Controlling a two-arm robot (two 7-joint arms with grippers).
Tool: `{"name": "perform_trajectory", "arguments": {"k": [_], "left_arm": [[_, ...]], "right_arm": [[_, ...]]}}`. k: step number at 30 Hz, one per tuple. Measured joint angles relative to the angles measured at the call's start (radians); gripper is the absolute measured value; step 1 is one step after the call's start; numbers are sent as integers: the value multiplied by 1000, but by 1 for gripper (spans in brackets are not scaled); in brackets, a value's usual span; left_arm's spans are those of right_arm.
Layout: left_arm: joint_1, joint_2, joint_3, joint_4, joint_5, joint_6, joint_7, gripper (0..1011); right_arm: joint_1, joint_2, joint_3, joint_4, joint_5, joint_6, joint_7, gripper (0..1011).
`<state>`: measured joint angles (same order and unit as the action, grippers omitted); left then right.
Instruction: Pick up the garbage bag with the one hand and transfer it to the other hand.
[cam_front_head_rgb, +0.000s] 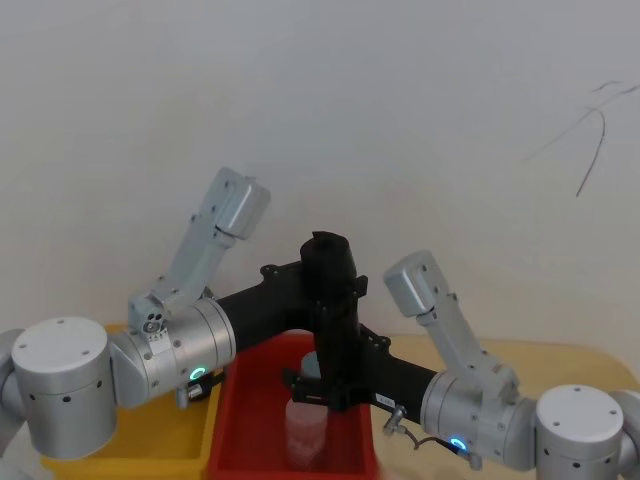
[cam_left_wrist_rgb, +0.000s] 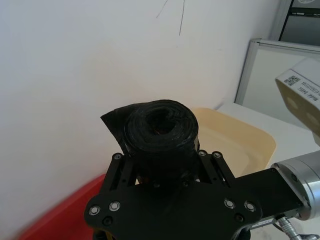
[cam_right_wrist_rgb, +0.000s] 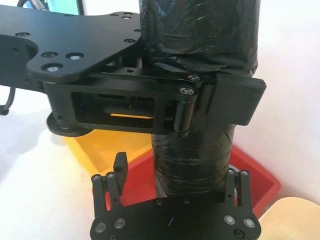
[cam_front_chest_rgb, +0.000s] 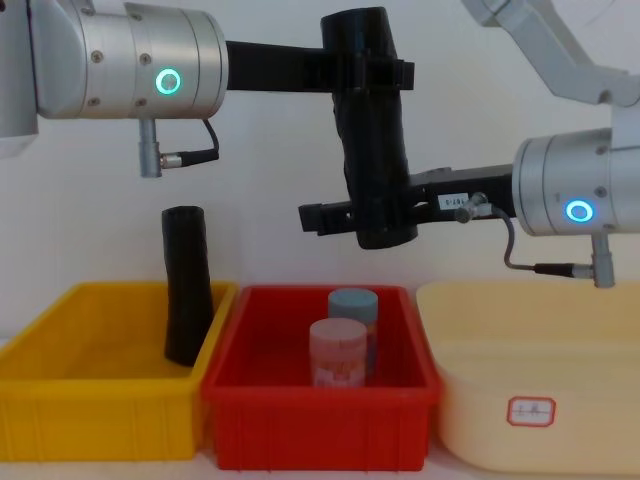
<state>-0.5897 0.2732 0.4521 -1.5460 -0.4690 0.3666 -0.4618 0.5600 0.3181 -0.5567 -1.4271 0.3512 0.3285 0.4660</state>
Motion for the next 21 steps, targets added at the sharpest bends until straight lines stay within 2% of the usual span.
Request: {"name": "perform_trajectory", "arguments": {"k": [6,21], "left_arm": [[0,0,0,0,0,0,0,466],[0,0,0,0,0,0,0,466]], "right_arm": [[10,-7,-6,20,-1,-9,-1,963],[19,-14,-11,37,-2,-17,-4,556]]}}
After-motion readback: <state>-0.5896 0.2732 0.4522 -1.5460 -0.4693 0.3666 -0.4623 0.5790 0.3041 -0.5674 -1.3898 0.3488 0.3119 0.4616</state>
